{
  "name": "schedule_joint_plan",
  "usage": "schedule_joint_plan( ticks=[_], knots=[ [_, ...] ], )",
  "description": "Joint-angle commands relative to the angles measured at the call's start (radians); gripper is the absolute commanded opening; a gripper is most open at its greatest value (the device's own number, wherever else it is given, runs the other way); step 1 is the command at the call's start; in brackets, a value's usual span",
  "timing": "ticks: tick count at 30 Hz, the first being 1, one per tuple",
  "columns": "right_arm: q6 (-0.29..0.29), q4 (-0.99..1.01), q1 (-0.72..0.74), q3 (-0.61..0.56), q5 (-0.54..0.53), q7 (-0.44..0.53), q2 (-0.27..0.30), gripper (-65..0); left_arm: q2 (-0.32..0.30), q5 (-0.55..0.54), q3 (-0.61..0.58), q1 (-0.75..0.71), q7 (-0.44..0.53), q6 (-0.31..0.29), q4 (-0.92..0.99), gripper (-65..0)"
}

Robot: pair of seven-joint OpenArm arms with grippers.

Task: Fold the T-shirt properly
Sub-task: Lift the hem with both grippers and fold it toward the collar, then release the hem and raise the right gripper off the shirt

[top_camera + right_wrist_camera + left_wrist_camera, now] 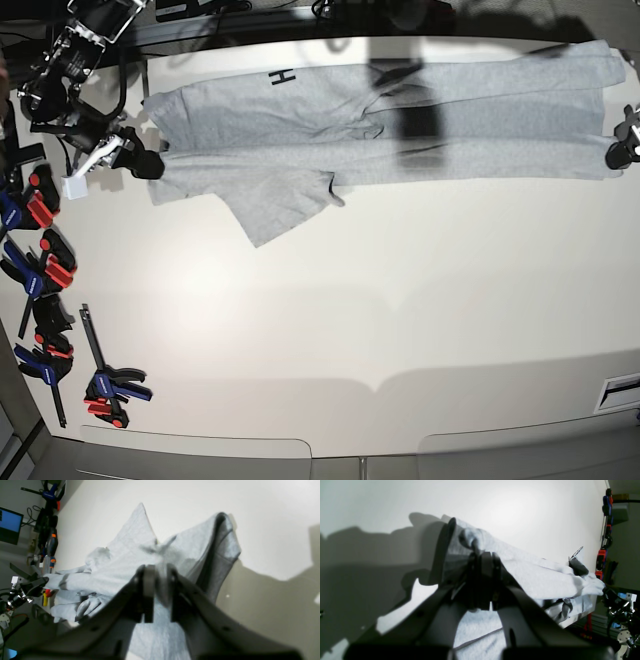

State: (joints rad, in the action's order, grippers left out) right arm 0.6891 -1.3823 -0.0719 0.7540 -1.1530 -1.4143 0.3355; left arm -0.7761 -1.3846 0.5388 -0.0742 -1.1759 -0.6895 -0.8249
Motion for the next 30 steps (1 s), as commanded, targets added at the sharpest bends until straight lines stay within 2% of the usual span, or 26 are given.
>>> schedule_joint_plan(
  ticks=[1,3,6,10,15,19,25,28,30],
  knots=[
    [0.009,-0.016,0.010,0.006,-0.025,0.018,0.023,-52.9,-0.034,-0.021,0.011,0.007,0.013,-0.009,-0.013,-62.6],
    [0.009,-0.016,0.010,0.006,-0.026,0.021,0.025,-52.4,-0.034,-0.021,0.011,0.007,0.010,-0.009,-0.013,-59.9],
    [0.009,-0.016,0.011,0.007,-0.027,0.027,0.034,-52.4,-0.035,-0.025,0.011,0.008,-0.005,-0.009,-0.013,-59.9],
    [0.009,-0.016,0.011,0.007,-0.058,0.032,0.066,-52.4,-0.045,-0.087,0.011,0.008,-0.012,-0.009,-0.014,-58.8],
    [0.009,-0.016,0.056,0.026,-0.082,0.038,0.072,-52.4,-0.065,-0.099,0.011,0.008,-0.014,-0.009,-0.014,-41.8],
    [0.009,-0.016,0.118,0.026,-0.089,0.037,0.052,-52.4,-0.079,-0.099,0.011,0.008,-0.023,-0.009,-0.014,-40.8],
    [0.009,-0.016,0.198,0.023,-0.068,0.042,-0.017,-52.5,-0.091,-0.099,0.013,0.008,-0.070,-0.009,-0.031,-40.9],
    [0.009,-0.016,0.217,-0.003,0.017,0.118,-0.050,-52.5,-0.088,-0.099,0.013,0.008,-0.070,-0.009,-0.064,-40.9],
    [0.009,-0.016,0.222,-0.048,0.141,0.202,-0.067,-52.5,-0.089,-0.099,0.013,0.008,-0.069,-0.009,-0.098,-40.9]
  ],
)
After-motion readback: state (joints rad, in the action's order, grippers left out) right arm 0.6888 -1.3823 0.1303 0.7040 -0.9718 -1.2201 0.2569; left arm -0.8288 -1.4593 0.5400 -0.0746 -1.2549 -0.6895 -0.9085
